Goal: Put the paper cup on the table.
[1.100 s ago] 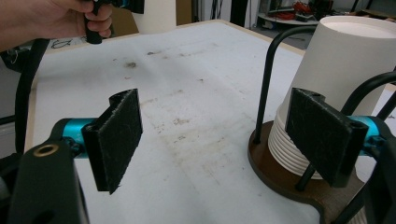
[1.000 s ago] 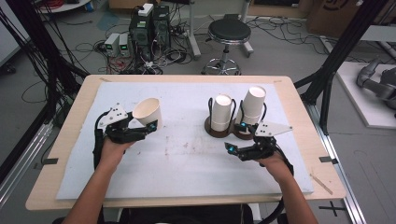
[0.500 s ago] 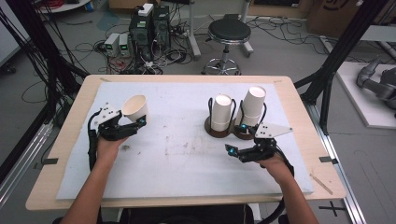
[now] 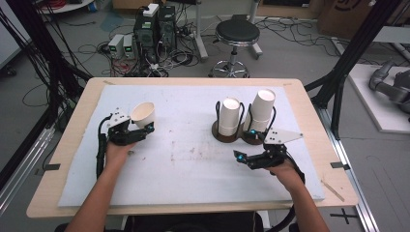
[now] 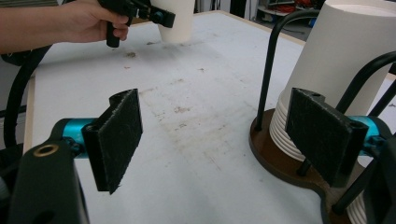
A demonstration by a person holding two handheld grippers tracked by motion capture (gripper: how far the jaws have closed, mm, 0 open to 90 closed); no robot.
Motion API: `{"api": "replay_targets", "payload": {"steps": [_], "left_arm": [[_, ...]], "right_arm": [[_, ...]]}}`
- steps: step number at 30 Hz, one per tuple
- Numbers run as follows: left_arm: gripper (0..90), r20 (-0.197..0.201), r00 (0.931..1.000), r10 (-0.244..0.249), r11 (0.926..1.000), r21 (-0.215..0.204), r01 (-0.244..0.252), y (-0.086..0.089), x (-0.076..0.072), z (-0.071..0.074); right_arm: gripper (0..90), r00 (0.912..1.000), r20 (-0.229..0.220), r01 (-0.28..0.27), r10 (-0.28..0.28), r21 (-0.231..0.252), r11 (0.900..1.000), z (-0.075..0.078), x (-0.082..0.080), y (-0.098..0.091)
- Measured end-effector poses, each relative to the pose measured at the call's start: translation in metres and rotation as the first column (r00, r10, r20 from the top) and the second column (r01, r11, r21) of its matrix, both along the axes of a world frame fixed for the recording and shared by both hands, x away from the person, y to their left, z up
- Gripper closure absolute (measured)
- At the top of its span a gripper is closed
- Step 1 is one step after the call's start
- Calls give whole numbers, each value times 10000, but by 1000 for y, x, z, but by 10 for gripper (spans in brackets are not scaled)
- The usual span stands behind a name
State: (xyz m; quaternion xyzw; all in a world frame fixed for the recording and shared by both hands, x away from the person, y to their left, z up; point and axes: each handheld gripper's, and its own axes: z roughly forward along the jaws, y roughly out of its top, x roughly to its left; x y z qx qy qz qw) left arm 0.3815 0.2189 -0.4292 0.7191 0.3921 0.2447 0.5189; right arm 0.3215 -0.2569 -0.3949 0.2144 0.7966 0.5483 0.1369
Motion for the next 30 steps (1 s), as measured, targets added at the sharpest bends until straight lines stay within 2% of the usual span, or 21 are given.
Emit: {"api": "replay_targets", "payload": {"steps": [9,18,24,30], "left_arm": [[362,-707,9974,146,9991,406,-117,-4,4,-9],[354,-1000,9950,9,9973,737,65,-9,5,-15],[346,-1167,9931,-80,9981,595,151,-8,5,-16],[302,-1400,9901,57,9988,498,13,-6,3,-15]], "right_arm": [[195,10000,-8,-10,10,-3,10000,0,0,0],[195,10000,24,-38,39,-26,10000,0,0,0],[195,10000,7,-62,62,-20,10000,0,0,0],[195,10000,-21,-80,80,-13,10000,0,0,1]]}}
